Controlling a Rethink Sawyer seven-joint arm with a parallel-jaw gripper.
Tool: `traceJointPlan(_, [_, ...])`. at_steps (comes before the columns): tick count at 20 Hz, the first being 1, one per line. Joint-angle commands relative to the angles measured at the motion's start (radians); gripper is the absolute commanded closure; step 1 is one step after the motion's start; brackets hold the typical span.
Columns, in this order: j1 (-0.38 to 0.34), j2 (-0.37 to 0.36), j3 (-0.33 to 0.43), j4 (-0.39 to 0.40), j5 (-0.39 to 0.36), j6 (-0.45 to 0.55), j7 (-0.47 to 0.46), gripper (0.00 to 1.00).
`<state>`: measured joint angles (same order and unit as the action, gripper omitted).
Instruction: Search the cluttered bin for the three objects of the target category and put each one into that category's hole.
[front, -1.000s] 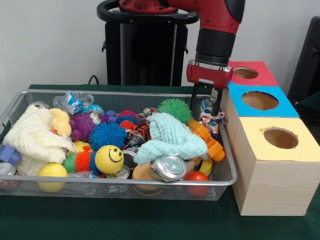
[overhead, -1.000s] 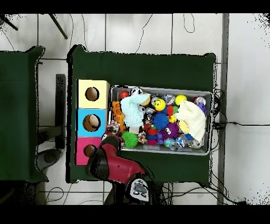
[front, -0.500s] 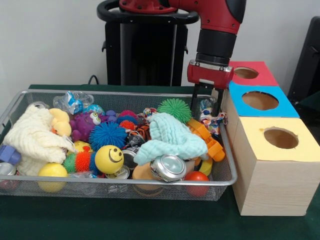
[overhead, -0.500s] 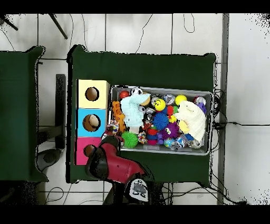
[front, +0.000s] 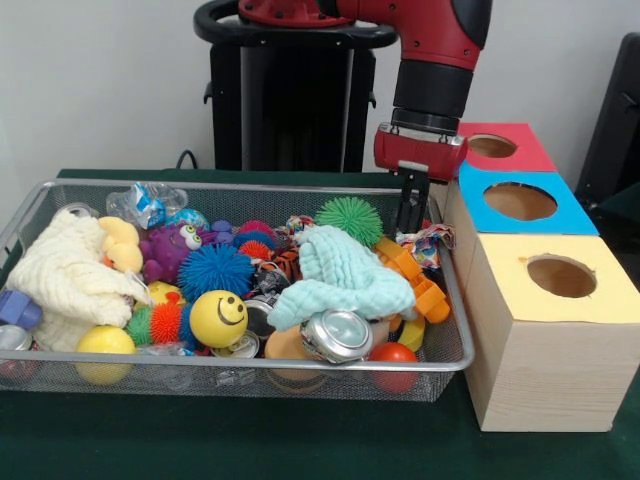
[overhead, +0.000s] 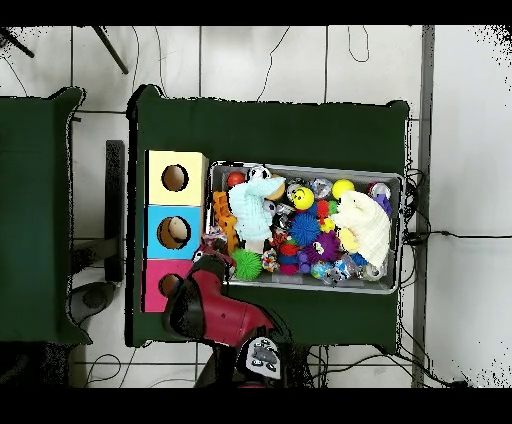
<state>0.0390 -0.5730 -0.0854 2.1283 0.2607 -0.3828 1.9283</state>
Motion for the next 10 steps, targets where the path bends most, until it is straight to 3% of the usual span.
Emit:
traceJointPlan(1, [-0.024, 0.069, 0.132, -0.073, 0.004, -0.079, 0.287, 1.00])
traceJointPlan(7, [-0.042, 0.078, 0.136, -0.072, -0.017, -0.110, 0.283, 1.00])
traceJointPlan(8, [-0.050, 0.080, 0.144, -0.067, -0.019, -0.116, 0.292, 0.00])
traceJointPlan(10, [-0.051, 0.081, 0.143, -0.064, -0.021, -0.134, 0.302, 0.00])
